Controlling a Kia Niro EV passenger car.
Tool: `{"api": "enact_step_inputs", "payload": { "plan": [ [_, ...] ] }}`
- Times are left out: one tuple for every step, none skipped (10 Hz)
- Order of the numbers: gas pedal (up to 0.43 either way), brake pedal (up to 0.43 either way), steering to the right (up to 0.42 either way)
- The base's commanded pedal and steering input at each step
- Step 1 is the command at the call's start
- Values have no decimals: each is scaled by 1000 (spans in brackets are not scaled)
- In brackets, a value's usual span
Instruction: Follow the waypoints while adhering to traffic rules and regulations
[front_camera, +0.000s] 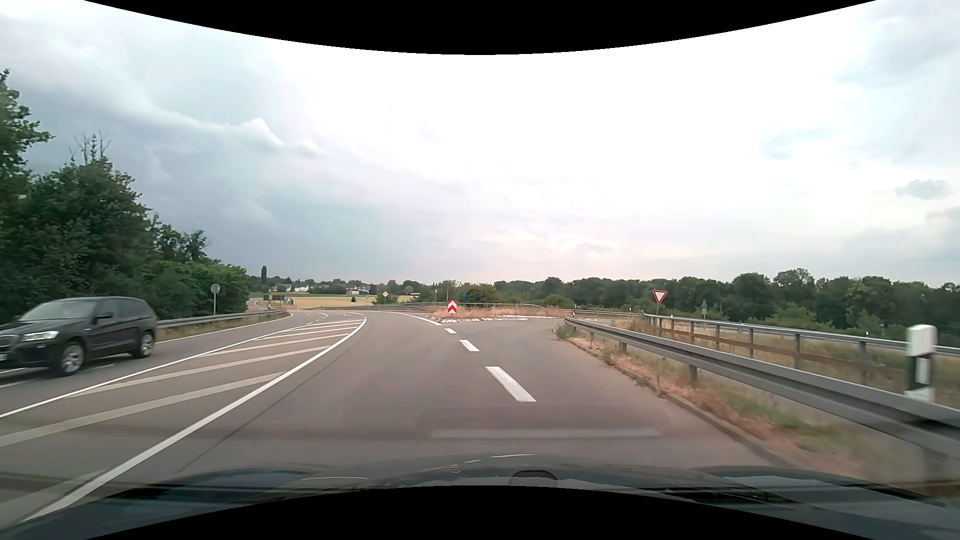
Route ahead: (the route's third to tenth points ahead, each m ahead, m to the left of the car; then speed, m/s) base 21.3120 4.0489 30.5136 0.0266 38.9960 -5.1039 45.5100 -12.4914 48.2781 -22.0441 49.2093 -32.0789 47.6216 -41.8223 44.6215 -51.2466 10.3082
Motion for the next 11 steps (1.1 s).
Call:
{"api": "enact_step_inputs", "payload": {
  "plan": [
    [0,30,-9],
    [0,55,-9],
    [0,61,-9],
    [0,104,-9],
    [0,122,-8],
    [0,128,-6],
    [0,128,-4],
    [0,128,1],
    [0,140,7],
    [0,146,13],
    [0,146,15]
  ]
}}
